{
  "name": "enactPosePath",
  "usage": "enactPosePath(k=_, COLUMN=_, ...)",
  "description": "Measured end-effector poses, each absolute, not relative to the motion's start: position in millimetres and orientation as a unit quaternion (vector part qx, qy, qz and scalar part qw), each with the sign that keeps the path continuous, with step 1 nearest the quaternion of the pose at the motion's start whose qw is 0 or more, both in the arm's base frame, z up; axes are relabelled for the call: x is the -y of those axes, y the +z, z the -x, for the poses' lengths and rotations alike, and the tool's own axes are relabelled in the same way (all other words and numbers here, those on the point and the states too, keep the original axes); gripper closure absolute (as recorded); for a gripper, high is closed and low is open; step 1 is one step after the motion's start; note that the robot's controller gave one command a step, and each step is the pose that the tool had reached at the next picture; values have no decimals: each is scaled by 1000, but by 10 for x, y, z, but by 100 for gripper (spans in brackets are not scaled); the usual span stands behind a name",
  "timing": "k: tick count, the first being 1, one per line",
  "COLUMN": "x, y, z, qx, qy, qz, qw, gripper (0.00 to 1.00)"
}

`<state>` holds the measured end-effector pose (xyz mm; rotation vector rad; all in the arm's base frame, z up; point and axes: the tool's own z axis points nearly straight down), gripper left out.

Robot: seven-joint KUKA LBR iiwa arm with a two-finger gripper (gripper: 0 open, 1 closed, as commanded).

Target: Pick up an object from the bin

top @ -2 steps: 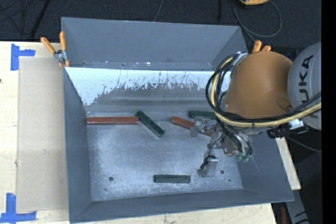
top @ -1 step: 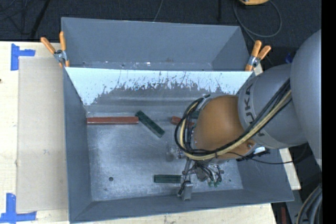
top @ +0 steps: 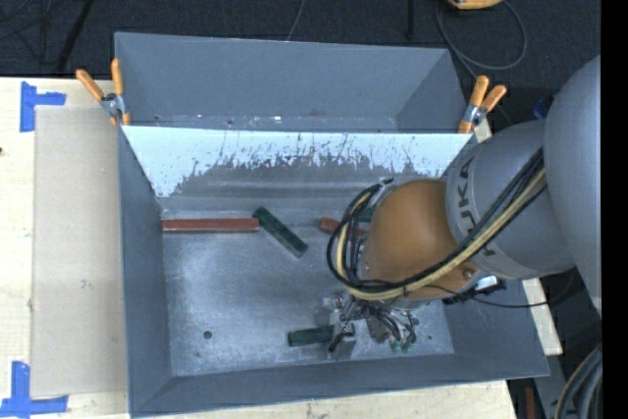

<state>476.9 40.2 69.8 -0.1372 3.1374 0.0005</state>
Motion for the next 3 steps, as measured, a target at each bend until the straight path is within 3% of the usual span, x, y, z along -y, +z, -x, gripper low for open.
enactPosePath(k=1, x=-402, y=711, z=-4800, qx=-999, qy=0, qz=43, qw=6, gripper=0)
enactPosePath(k=2, x=-400, y=697, z=-4768, qx=-999, qy=0, qz=43, qw=0, gripper=100)
enactPosePath(k=3, x=43, y=2313, z=-5146, qx=-1000, qy=-1, qz=28, qw=5, gripper=100)
